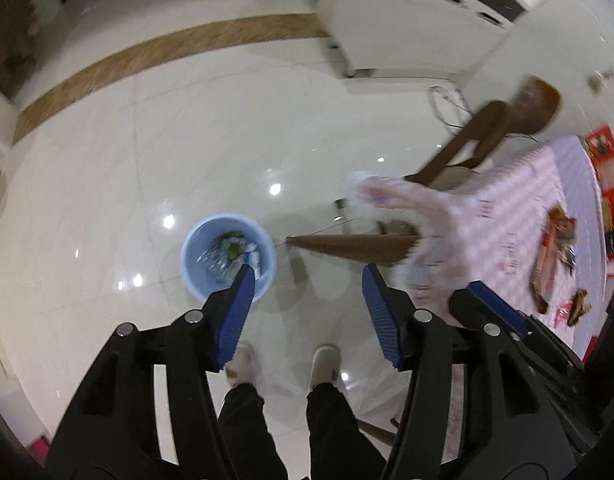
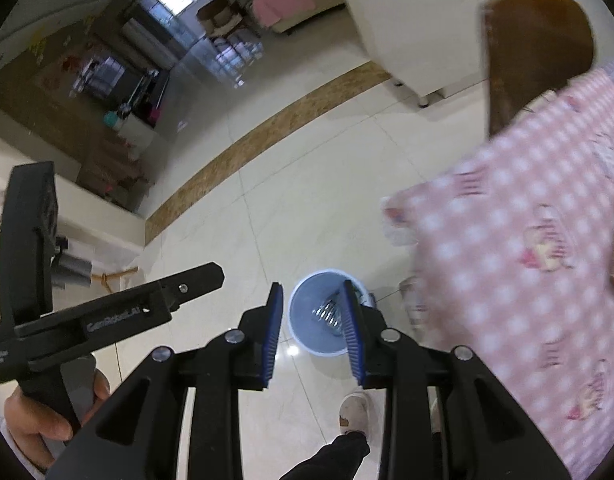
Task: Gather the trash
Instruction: 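Move both open tools back over the tablecloth, then grasp the red snack packet with the left tool while the right grasps the paper bag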
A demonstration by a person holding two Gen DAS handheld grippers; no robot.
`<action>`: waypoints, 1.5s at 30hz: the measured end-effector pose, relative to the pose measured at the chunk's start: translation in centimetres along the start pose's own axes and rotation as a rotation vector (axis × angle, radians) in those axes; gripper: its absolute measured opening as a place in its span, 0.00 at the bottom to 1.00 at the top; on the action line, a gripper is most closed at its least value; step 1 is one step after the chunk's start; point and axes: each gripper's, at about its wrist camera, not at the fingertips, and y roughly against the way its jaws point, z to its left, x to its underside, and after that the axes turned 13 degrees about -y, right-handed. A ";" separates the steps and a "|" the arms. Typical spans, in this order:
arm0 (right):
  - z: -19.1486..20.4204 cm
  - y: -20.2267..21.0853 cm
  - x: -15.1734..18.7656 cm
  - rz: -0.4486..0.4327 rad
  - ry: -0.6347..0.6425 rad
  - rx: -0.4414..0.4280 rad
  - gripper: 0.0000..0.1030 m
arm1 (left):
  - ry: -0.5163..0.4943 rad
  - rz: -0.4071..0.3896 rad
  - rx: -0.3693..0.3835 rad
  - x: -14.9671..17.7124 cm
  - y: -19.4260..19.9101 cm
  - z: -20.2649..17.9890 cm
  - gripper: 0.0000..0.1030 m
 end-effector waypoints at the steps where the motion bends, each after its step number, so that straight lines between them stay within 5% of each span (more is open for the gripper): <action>1: -1.5 1.1 -0.4 -0.018 -0.019 0.002 0.28 | -0.032 -0.013 0.005 -0.5 0.1 -2.0 0.54; 10: -17.2 12.5 -1.2 -0.227 -0.209 0.136 0.28 | -0.310 -0.047 0.111 -2.6 -1.4 -20.6 0.55; 18: -32.0 21.1 0.5 -0.371 -0.418 0.295 0.32 | -0.658 0.003 0.280 0.2 -5.4 -38.8 0.63; 25: -41.2 24.9 3.1 -0.433 -0.586 0.341 0.34 | -0.921 0.055 0.264 3.5 -9.4 -49.4 0.64; 34: -45.5 25.9 4.2 -0.464 -0.673 0.332 0.43 | -1.013 0.052 0.178 4.3 -12.6 -53.6 0.63; 39: -46.7 25.7 3.0 -0.505 -0.706 0.306 0.57 | -1.018 0.053 0.159 4.1 -13.4 -54.4 0.36; 45: -47.1 24.1 0.7 -0.508 -0.734 0.284 0.60 | -0.852 0.065 0.239 1.0 -12.7 -52.5 0.28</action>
